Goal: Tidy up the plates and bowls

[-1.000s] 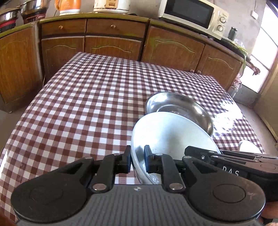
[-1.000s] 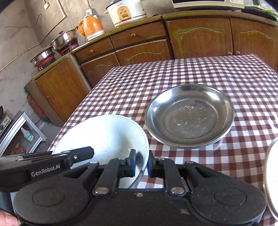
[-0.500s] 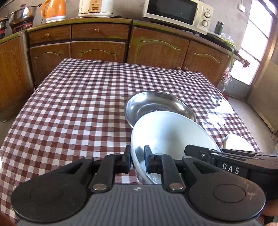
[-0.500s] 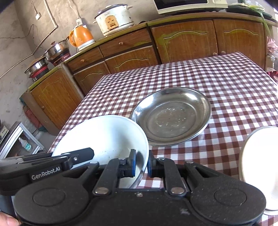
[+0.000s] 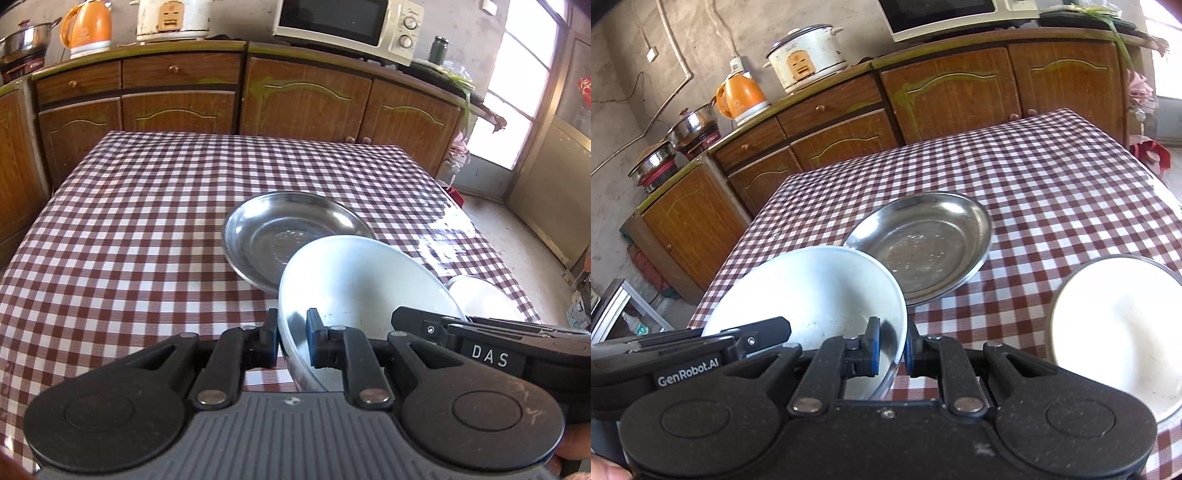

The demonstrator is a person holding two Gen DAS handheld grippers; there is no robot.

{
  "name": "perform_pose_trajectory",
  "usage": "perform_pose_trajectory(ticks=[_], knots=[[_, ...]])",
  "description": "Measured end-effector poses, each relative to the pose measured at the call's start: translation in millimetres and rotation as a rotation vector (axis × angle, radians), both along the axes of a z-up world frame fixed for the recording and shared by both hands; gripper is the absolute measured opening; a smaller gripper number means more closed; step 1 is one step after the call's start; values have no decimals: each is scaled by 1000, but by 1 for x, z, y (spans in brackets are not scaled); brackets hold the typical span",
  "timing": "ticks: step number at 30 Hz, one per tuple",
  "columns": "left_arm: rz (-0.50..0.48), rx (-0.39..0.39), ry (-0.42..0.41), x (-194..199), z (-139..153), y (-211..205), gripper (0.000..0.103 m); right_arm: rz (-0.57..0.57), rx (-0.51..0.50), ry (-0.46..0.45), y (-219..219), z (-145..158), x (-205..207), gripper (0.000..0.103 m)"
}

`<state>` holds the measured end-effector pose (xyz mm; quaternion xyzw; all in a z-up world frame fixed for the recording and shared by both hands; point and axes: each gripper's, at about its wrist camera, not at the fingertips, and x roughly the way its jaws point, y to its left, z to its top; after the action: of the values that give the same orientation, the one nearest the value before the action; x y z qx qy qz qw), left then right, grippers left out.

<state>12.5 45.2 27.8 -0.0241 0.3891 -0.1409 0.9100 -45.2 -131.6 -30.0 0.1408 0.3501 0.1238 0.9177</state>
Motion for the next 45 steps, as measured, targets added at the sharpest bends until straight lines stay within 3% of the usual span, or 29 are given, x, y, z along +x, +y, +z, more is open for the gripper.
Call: perform_pose_trajectory(ticks=[45], knots=[[-307,-54,8,8,-8,-109,16,-342,21,-15,-122,3,-42,17]])
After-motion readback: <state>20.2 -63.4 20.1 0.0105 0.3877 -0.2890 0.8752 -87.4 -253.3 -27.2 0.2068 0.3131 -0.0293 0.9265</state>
